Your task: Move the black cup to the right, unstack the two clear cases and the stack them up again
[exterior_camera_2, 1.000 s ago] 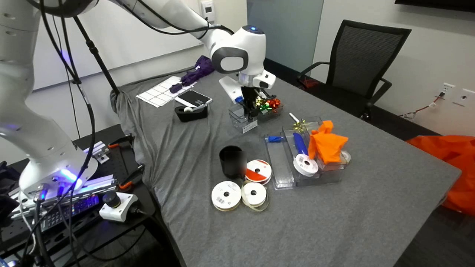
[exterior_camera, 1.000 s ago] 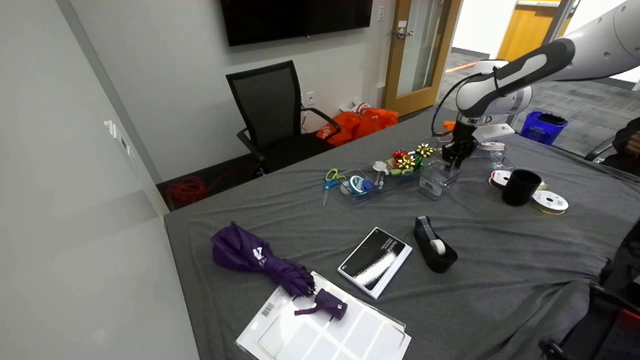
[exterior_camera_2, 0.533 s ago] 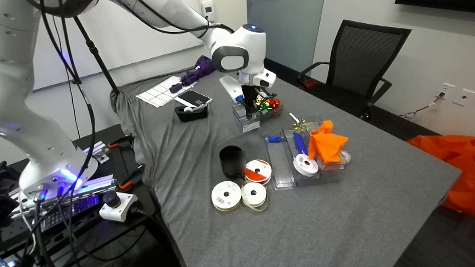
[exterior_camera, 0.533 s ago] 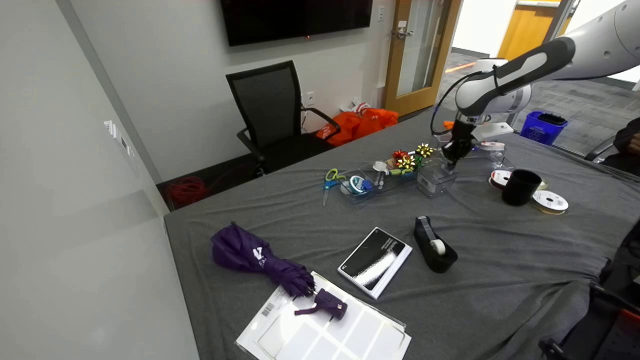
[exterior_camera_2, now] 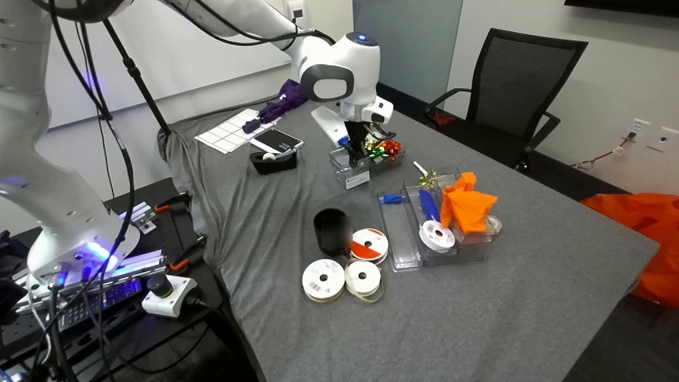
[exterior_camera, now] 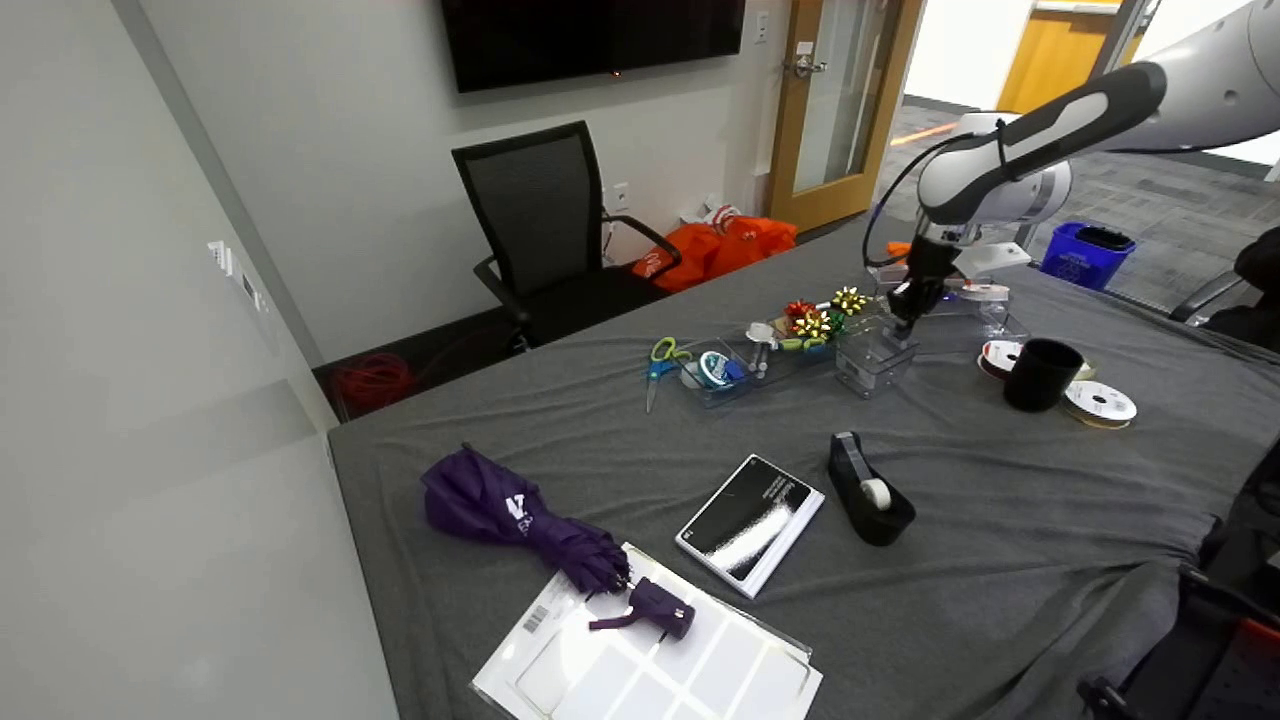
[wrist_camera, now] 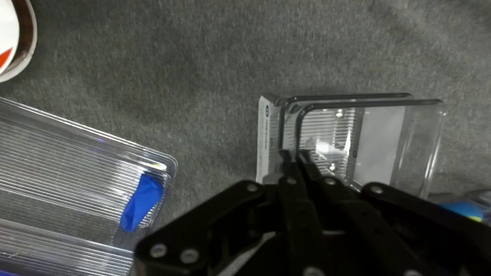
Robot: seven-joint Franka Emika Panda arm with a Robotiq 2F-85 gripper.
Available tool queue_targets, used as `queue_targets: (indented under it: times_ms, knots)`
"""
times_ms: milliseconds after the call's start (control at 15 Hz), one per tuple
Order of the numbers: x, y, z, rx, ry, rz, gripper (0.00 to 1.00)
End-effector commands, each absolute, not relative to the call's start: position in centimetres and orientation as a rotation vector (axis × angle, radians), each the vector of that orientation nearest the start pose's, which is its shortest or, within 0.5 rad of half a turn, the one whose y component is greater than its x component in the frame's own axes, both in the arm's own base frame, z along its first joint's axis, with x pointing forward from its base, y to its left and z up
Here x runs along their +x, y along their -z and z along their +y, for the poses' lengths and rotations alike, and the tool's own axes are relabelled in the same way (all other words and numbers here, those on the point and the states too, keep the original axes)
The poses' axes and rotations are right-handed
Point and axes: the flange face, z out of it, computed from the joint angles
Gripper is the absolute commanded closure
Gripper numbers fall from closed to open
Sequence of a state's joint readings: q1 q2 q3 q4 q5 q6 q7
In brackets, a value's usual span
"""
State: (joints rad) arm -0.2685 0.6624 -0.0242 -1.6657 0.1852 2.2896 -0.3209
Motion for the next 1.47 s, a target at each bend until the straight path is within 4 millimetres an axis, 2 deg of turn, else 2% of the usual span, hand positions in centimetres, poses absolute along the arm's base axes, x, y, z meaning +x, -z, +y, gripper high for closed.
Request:
queue_targets:
  times_ms: [0, 400, 667, 800, 1067, 1400]
  knots:
    - [61.6, -24.3, -18.9, -2.929, -0.021, -0.001, 0.99]
    - [58.0, -27.2, -19.5, -2.836, -0.042, -0.137, 0.99]
    - [55.5, -28.8, -19.2, -2.781, -0.063, -0.211, 0.99]
    - [54.3, -29.0, -19.3, -2.772, -0.086, -0.244, 0.99]
    - [52.4, -27.6, -19.6, -2.793, -0.123, -0.261, 0.99]
    - [52.3, -24.0, -20.0, -2.852, -0.117, -0.195, 0.99]
